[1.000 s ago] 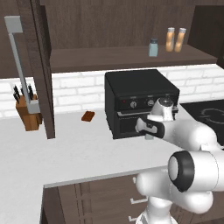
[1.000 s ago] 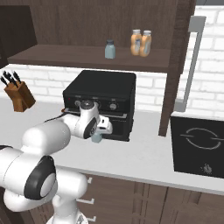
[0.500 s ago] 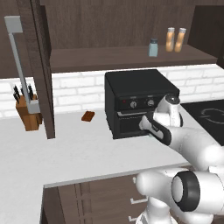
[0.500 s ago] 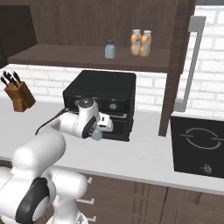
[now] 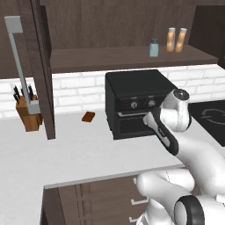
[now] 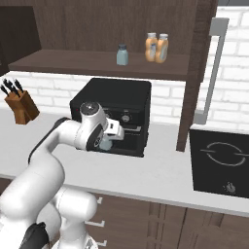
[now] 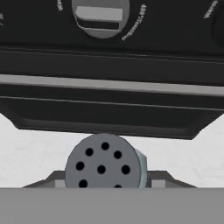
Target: Put the shaker and condiment bottle from the counter next to their counterparts in the cabinet.
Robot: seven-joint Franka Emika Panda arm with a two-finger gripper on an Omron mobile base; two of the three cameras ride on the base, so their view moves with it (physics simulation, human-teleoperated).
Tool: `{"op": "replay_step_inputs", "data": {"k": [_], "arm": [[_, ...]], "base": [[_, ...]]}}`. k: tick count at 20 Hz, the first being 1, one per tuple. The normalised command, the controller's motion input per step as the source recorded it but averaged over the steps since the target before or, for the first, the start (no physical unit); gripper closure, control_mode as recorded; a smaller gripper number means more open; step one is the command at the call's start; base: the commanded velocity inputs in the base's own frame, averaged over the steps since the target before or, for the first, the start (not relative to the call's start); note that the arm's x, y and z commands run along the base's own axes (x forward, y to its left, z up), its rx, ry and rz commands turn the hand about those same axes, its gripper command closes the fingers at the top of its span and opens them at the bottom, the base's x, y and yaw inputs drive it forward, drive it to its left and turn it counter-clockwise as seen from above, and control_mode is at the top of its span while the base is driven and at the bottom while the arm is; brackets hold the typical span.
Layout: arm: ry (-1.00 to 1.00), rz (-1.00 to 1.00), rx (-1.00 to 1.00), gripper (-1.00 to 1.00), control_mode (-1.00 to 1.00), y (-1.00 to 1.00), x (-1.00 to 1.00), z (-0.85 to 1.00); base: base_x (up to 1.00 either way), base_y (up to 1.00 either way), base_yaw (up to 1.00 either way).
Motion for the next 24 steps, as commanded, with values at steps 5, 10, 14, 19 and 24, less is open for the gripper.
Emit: {"op": "replay_step_inputs", "data": {"k": [5,10,14,19,24], "arm": [[-0.05,0.0,0.0,1.0,-1.0,0.0,-0.29,0.68],[-0.06,0.0,0.0,1.0,-1.0,0.0,-0.26,0.76],[-0.06,0.0,0.0,1.0,-1.0,0.0,-0.23,0.77],[-0.07,0.0,0.0,1.0,-1.0,0.0,-0.23,0.77],[-0.04,0.0,0.0,1.0,-1.0,0.0,-0.13,0.77]], "base": [[0.0,0.0,0.0],[0.0,0.0,0.0],[0.0,0.0,0.0],[0.0,0.0,0.0],[0.0,0.0,0.0]]}}
